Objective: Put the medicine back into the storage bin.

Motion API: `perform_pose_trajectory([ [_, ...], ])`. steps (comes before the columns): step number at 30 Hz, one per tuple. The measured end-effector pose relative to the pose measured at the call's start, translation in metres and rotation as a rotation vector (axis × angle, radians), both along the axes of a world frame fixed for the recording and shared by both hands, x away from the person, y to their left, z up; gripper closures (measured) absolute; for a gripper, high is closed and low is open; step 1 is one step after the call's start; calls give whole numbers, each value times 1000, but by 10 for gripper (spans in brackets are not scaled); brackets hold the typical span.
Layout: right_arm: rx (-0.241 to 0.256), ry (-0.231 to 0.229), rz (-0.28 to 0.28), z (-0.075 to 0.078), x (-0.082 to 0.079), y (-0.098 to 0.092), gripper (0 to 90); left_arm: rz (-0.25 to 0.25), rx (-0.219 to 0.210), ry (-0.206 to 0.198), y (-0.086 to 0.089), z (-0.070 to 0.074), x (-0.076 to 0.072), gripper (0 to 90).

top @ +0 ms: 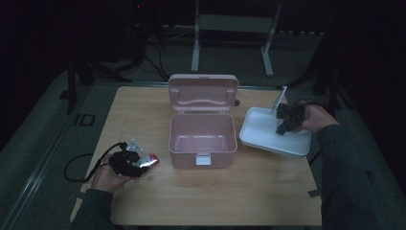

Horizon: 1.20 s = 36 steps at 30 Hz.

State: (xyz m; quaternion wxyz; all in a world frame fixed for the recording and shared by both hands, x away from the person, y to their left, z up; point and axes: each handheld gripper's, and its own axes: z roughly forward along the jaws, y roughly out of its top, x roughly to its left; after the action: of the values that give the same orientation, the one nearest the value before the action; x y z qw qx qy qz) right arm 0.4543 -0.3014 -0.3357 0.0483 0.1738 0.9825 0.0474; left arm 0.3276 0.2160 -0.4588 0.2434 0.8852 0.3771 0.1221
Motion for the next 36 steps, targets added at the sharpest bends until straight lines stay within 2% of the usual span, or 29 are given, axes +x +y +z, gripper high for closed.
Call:
perform_pose_trajectory([
  [2, -1, 19, -12, -16, 4, 4, 896, 1, -1, -2, 0, 0, 0, 429],
  [3, -1, 19, -12, -16, 4, 4, 896, 2, -2, -2, 0, 0, 0, 429],
  [8, -26, 52, -9, -42, 10, 17, 896, -1, -4, -1, 1, 0, 0, 429],
  [9, -43, 59, 1, -51, 11, 22, 896, 0, -5, -1, 1, 0, -1, 429],
  [10, -43, 59, 1, -51, 11, 22, 896, 1, -5, -2, 1, 1, -1, 429],
  [13, -61, 66, -5, -66, 13, 26, 896, 1, -7, -3, 2, 1, -1, 429],
  [14, -60, 78, -14, -75, 13, 25, 895, 2, -6, -3, 3, 1, -1, 429],
  [18, -69, 100, -16, -87, 13, 25, 894, 1, -5, -1, 2, 0, 0, 429],
  [20, -77, 91, -20, -93, 13, 24, 884, -2, -2, 1, 1, 0, 0, 429],
  [22, -66, 73, -30, -95, 13, 23, 826, -3, 0, 2, 1, -1, 0, 429],
  [25, -27, 54, -43, -90, 14, 23, 742, 0, -2, 0, 1, -1, 0, 429],
  [27, -7, 37, -45, -84, 14, 24, 722, -1, -3, 0, 1, -1, 0, 429],
  [30, 56, 5, -51, -77, 14, 27, 692, 0, -3, -2, 1, -1, 0, 429],
  [34, 138, -38, -50, -78, 14, 37, 660, 1, -4, -5, 1, -1, 0, 429],
  [36, 140, -48, -52, -79, 14, 39, 655, 1, -5, -7, 1, -1, 0, 428],
])
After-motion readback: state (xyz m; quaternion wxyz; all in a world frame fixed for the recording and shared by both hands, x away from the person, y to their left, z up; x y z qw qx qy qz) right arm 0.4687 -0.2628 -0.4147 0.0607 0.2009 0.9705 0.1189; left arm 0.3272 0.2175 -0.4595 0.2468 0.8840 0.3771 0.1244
